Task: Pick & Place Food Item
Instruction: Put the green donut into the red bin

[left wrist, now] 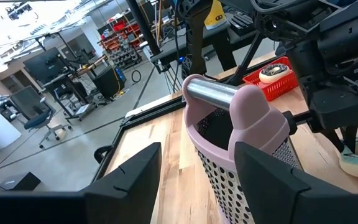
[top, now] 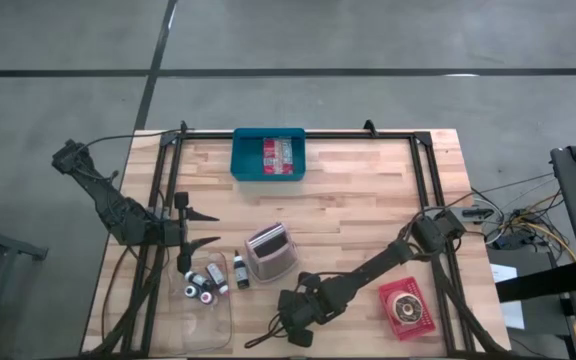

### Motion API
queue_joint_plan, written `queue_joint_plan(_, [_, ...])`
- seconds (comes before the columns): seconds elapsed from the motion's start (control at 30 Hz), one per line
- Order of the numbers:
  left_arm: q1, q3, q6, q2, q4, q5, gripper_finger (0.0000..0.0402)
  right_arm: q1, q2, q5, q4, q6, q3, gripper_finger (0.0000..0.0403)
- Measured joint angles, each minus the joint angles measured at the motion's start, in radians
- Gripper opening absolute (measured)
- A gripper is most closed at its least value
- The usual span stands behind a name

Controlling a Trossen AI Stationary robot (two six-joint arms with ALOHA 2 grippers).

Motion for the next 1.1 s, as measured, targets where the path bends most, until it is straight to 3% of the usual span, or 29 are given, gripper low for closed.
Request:
queue_joint_plan(0.67, [0.000, 0.000, 0.000, 0.001, 0.000, 0.000, 0.0207, 0.007, -0.070, 0.110, -0.164, 0.052, 0.000, 0.0011])
queue_joint_plan(1.1, [0.000, 0.000, -0.001, 0.001, 0.000, 0.020, 0.0207, 0.018, -0.166, 0.197, -0.437, 0.130, 0.000, 0.0011])
